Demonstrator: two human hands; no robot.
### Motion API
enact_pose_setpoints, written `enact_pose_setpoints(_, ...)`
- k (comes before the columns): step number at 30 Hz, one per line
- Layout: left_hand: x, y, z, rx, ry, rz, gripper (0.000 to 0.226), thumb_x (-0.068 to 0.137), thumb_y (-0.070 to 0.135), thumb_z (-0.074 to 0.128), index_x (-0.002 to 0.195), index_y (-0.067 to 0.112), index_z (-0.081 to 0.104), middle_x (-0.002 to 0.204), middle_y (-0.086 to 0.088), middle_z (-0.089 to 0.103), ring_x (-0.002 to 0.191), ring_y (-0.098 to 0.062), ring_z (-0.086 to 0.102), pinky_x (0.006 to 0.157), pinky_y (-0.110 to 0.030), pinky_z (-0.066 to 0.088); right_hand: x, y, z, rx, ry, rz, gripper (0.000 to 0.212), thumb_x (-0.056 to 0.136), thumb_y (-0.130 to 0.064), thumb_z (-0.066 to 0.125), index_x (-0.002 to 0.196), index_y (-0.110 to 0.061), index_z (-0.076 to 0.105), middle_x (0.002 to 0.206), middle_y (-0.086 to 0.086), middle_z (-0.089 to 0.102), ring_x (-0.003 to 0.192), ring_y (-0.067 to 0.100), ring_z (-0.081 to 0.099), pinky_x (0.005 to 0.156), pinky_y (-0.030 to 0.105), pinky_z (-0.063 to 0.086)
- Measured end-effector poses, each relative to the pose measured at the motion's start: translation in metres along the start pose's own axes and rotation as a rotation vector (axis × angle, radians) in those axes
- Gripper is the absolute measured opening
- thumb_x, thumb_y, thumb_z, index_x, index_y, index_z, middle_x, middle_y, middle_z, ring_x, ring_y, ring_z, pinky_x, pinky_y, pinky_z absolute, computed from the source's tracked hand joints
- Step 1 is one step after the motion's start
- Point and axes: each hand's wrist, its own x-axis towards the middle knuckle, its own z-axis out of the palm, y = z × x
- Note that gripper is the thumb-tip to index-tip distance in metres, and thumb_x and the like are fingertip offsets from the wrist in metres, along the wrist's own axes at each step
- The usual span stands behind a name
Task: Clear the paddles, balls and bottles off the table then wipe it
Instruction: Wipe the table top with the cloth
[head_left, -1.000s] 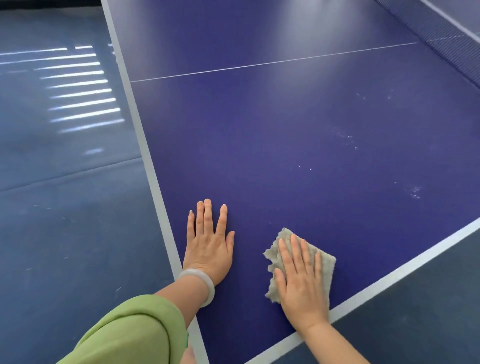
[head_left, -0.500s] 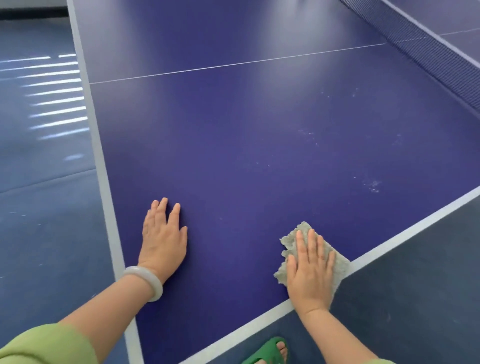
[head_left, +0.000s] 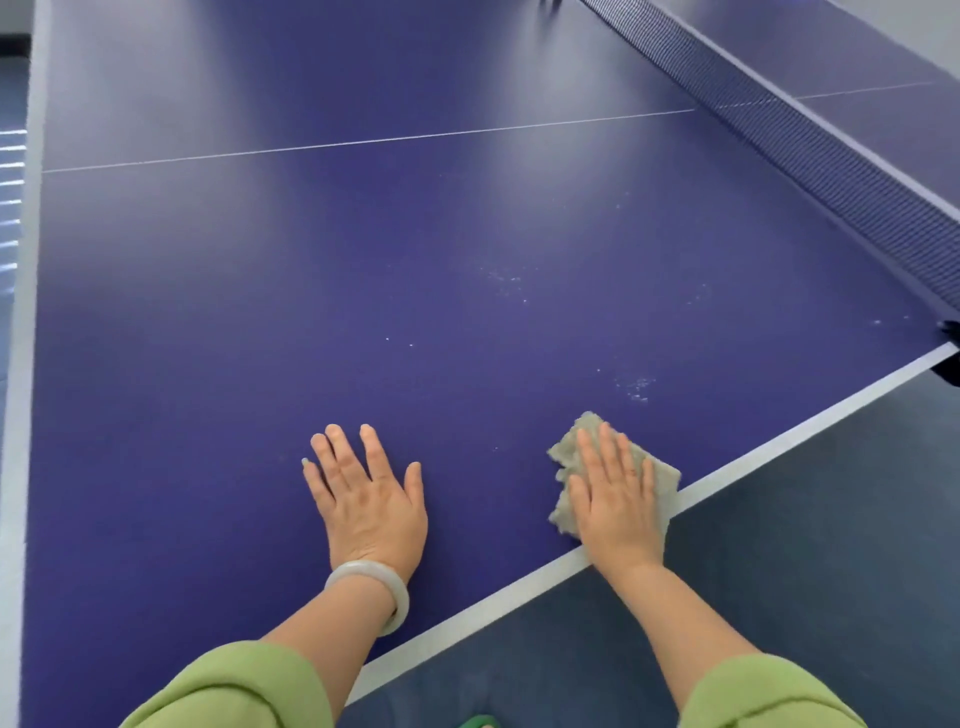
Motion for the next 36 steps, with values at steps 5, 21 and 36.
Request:
enact_pose_setpoints(5, 0.001, 0.006, 0.002, 0.018, -0.027, -0.011, 0.081, 0.093, 0.063, 0.015, 0.156, 0.012, 0.01, 0.162, -0.02, -0.001, 0.149, -0.034, -0.013, 0.121, -0.049, -0.009, -0.011, -0.049, 0.002, 0.077, 0.141, -0.005, 0.059, 0.1, -0.04, 0.021, 0.156, -0.021, 0.017, 0.163, 0.005, 0.014, 0.15, 0.025, 0.014, 0.119, 0.049, 0.009)
enact_pose_setpoints(21, 0.002, 0.006, 0.008, 0.05, 0.024, -0.021, 0.081, 0.09, 0.059, 0.012, 0.155, 0.011, 0.018, 0.162, -0.02, 0.005, 0.15, -0.033, -0.007, 0.121, -0.048, -0.006, 0.014, -0.037, 0.003, 0.087, 0.144, -0.066, 0.061, 0.098, -0.041, 0.021, 0.155, -0.02, 0.021, 0.163, 0.006, 0.013, 0.15, 0.027, 0.013, 0.118, 0.051, 0.011)
enact_pose_setpoints(36, 0.003, 0.002, 0.018, 0.065, 0.085, -0.018, 0.077, 0.092, 0.058, 0.02, 0.149, 0.008, 0.034, 0.157, -0.024, 0.021, 0.149, -0.035, 0.006, 0.122, -0.048, -0.001, 0.051, 0.03, -0.014, 0.084, 0.061, 0.214, 0.06, 0.1, -0.045, 0.01, 0.155, -0.025, -0.006, 0.164, 0.001, -0.006, 0.151, 0.02, -0.008, 0.122, 0.049, 0.0)
